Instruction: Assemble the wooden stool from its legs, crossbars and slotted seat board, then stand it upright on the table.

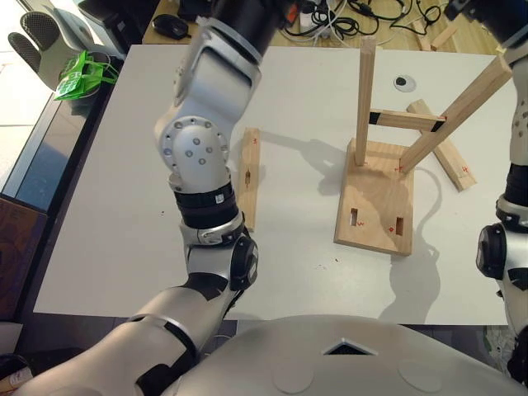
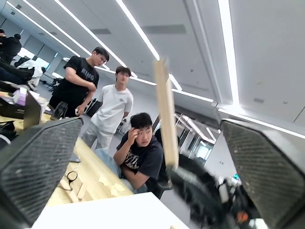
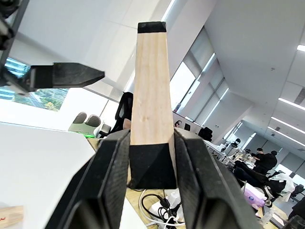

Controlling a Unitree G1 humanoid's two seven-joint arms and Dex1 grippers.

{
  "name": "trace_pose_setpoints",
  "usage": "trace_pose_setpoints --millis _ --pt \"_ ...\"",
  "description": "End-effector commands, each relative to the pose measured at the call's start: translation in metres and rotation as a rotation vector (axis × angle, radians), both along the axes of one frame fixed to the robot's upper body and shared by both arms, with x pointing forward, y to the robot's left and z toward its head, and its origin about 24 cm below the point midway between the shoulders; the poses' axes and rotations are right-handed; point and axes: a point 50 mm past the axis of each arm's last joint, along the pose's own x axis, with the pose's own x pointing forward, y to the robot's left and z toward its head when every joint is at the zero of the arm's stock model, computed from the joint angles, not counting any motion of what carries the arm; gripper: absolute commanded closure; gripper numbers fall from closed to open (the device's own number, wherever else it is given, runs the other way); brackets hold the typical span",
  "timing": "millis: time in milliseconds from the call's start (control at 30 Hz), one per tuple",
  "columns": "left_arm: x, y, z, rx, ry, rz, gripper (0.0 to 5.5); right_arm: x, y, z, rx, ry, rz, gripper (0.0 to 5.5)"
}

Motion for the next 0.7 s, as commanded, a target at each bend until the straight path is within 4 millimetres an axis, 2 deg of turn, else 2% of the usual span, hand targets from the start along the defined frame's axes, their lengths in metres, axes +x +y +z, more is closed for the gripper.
trace_pose_setpoints --millis 33,133,333,700 --pt "0.001 0.0 0.006 -0.031 0.019 -0.002 0.1 -0.009 0.01 -0.005 -0.011 0.032 0.061 4.2" --pt "0.003 0.0 -0.001 -0.032 0.053 0.011 0.1 -0.013 0.017 -0.006 -0.004 0.038 0.091 4.2" --pt "0.005 -0.003 0.001 -0.018 0.063 0.026 0.1 -0.019 0.027 -0.008 -0.004 0.059 0.136 4.2" --pt "0.001 -0.005 0.005 -0.052 0.071 -0.034 1.94 -0.021 0.029 -0.009 -0.004 0.071 0.142 4.2"
